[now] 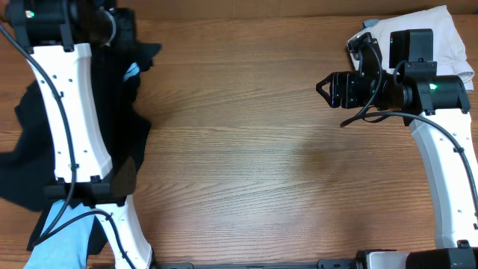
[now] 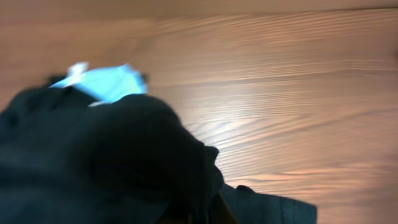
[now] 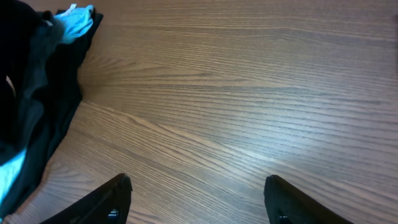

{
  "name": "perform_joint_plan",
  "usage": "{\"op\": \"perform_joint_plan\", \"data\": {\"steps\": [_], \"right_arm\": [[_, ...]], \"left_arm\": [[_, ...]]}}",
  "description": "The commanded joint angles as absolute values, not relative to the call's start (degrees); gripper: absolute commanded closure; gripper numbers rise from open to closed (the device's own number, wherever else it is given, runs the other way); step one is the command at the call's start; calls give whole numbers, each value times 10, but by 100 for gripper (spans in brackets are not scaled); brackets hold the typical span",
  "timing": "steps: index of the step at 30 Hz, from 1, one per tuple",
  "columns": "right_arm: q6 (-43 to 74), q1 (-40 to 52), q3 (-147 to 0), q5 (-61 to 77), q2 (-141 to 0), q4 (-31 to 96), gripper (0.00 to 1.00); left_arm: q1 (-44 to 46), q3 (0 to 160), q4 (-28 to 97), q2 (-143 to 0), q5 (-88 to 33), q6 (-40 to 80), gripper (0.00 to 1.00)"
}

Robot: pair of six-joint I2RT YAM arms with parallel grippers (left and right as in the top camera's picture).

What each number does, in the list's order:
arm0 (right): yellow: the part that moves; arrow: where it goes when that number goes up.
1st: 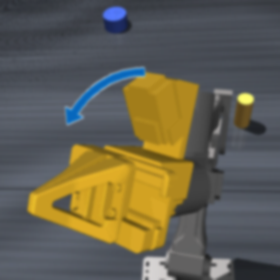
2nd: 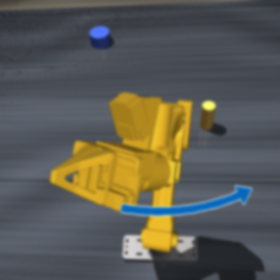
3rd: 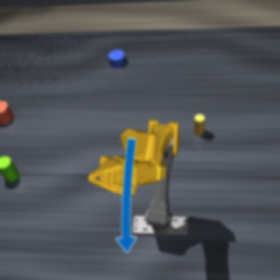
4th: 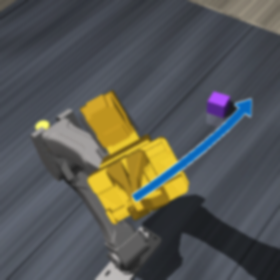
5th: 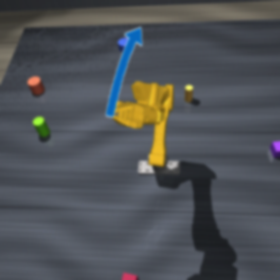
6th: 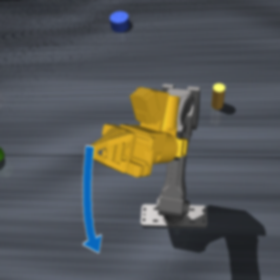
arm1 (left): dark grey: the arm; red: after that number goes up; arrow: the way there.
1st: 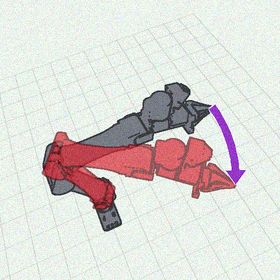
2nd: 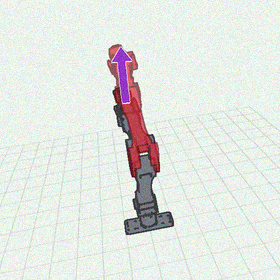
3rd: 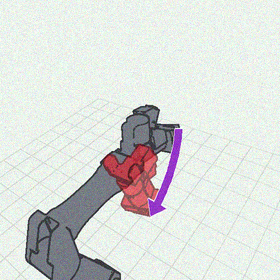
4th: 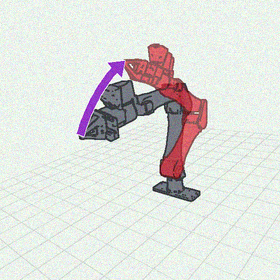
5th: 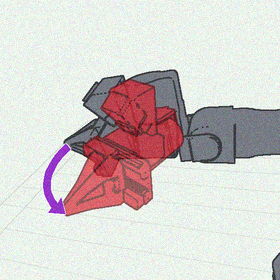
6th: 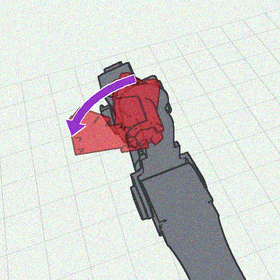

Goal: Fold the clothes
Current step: 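Drag the black shirt with the left gripper rightward onto open table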

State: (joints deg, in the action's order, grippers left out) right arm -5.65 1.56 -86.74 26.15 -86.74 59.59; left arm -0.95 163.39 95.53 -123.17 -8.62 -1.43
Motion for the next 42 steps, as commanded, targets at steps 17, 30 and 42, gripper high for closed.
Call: {"op": "perform_joint_plan", "data": {"steps": [17,30,42], "right_arm": [[1,-143,-882,272,-842,627,30],[1,-281,-882,272,-794,655,24],[0,-320,-882,280,-786,660,21]], "left_arm": [[301,1623,851,-1349,-191,-7,96],[408,1623,660,-1458,-296,77,96],[453,1623,673,-1458,-249,77,22]]}}
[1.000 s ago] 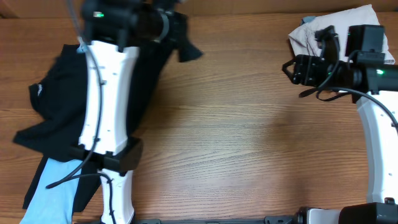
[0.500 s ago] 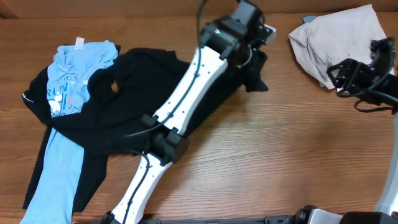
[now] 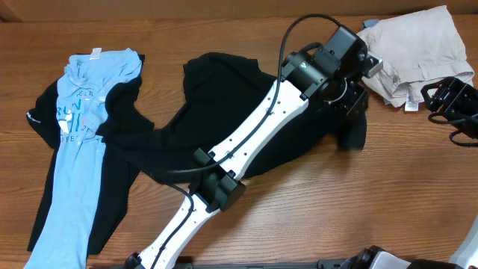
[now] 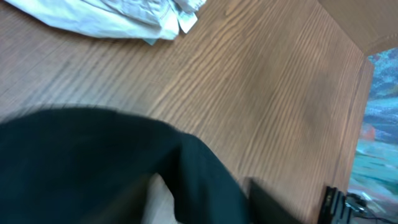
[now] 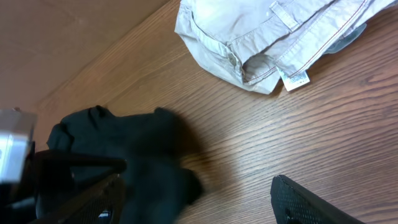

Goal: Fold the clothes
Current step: 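Drag the black shirt with the left gripper rightward onto open table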

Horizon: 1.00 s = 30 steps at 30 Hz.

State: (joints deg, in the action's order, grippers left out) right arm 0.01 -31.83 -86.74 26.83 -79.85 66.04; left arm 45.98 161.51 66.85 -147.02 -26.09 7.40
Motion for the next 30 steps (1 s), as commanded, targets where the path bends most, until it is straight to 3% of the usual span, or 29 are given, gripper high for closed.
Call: {"op": "perform_joint_plan", "data": {"steps": [1,3,10,18,23,30], "right_arm": [[0,-320,-882,282,-786,660,21],[0,-320,-882,282,-786,663,21],[0,-294,-881,307,-788,663,21],[-4,-192,-881,263,-836,656,21],[-4,-142,-881,262,-879,653,21],[-4,-109,-879,244,-910,646,21]], "left_arm": [[449,1623,675,-1455,-249,75,12],[434,1623,684,-1445,-249,75,0],[322,1623,766,-1390,-243,65,0],[204,1620,842,-1395,-138,26,0],[154,1609,852,-1416,-55,25,0],[94,1545,846,-1428,-43,28,0]]}}
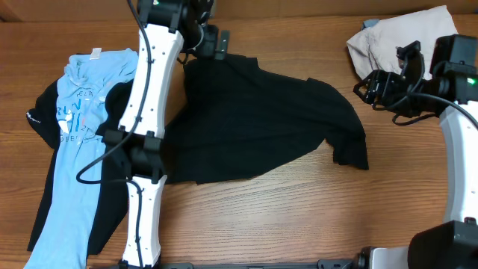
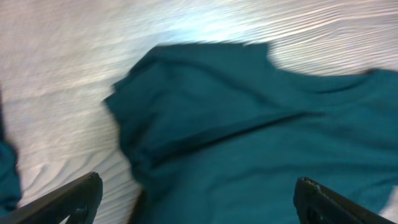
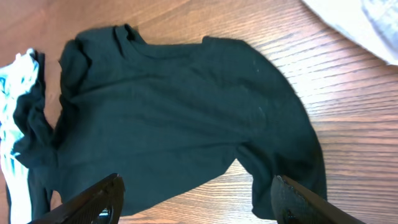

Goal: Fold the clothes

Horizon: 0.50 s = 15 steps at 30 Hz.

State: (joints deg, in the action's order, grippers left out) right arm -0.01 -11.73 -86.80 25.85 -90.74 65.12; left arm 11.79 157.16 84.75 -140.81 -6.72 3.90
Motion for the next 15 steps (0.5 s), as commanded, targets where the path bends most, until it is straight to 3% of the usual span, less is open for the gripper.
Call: {"op": "perform_joint_plan", "data": {"steps": [1,5,8,12,15], "right_arm": [[-4,-106,-876,241,-910,643,21],[-4,-105,-873,240,-912,637,21],[-4,-105,-873,240,-912,636,21],[-4,-105,-873,240,-912,637,20],[-4,-105,-873,240,-912,637,20]], "left_arm": [[88,1531,841,-1428,-43,28,3],[74,1473,816,-1429,-42,27,25],[74,1427,790,-1429,-40,23,32],[76,1371,755,-1429,-43,23,53],[80,1338,734,-1429,-45,23,56]]}}
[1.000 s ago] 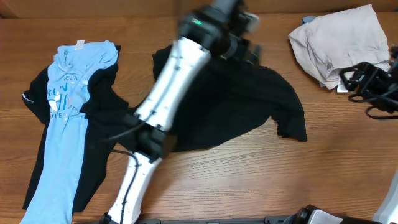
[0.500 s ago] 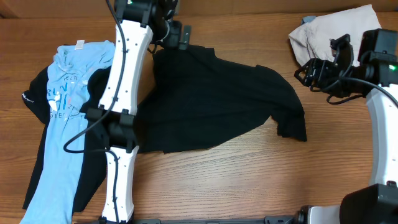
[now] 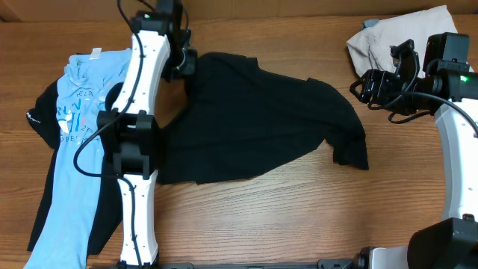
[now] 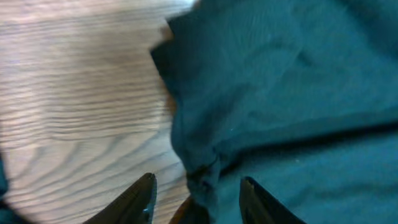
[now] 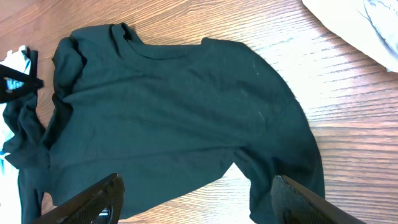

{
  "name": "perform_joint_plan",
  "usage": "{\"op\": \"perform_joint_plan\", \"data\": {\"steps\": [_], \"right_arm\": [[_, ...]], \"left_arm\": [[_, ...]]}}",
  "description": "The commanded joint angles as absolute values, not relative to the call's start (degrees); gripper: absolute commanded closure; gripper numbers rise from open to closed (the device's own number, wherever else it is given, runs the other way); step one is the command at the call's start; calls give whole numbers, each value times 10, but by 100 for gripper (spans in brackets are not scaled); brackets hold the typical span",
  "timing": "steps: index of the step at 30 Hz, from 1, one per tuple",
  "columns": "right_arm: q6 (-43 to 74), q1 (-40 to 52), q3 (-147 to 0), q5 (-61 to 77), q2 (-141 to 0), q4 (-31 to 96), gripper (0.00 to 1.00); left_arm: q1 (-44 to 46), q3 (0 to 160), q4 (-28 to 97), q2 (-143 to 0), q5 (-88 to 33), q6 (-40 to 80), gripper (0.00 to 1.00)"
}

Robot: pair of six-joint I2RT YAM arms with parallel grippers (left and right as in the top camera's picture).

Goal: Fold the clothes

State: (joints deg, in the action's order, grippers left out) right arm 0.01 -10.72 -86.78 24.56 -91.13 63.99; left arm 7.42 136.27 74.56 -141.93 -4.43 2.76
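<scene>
A black T-shirt lies spread across the middle of the table, its collar toward the far edge. My left gripper is down at the shirt's far left shoulder. In the left wrist view the left gripper is open, with a bunched edge of the shirt between its fingers. My right gripper hovers wide open just past the shirt's right sleeve. From the right wrist, the right gripper has nothing in it and the shirt lies below.
A light blue T-shirt lies at the left on top of another black garment. A pile of beige clothes sits at the far right corner, behind the right arm. Bare wood runs along the front of the table.
My left gripper has gone from above the shirt's collar to its far left shoulder, closer to the cloth, with its fingers nearer together. The right gripper has barely moved.
First the black clothes lay heaped at the left under my left arm, with dark cloth against its camera. Then the left arm reached far right with the black shirt drawn to the middle. Then the shirt lay spread and the left gripper was open above the collar, now at the shoulder.
</scene>
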Motion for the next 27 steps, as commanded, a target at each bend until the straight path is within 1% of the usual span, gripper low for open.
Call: {"op": "perform_joint_plan", "data": {"steps": [1,8,11,12,14,15,19,23,27], "right_arm": [[-4,-105,-873,240,-912,637,20],[-4,-105,-873,240,-912,637,20],[-4,-105,-873,240,-912,637,20],[-4,-105,-873,240,-912,637,20],[-4,-105,-873,240,-912,637,20],[-4,-105,-873,240,-912,637,20],[-4,-105,-873,240,-912,637,20],[-4,-105,-873,240,-912,637,20],[-4,-105,-873,240,-912,637,20]], "left_arm": [[81,1331,731,-1429,-45,23,56],[80,1272,698,-1429,-40,23,55],[79,1260,689,-1429,-38,23,60],[79,1258,686,-1429,-38,23,64],[79,1258,682,-1429,-38,23,87],[79,1258,676,-1429,-38,23,96],[79,1295,670,-1428,-38,23,96],[79,1392,669,-1428,-38,23,96],[80,1495,636,-1428,-40,23,96]]}}
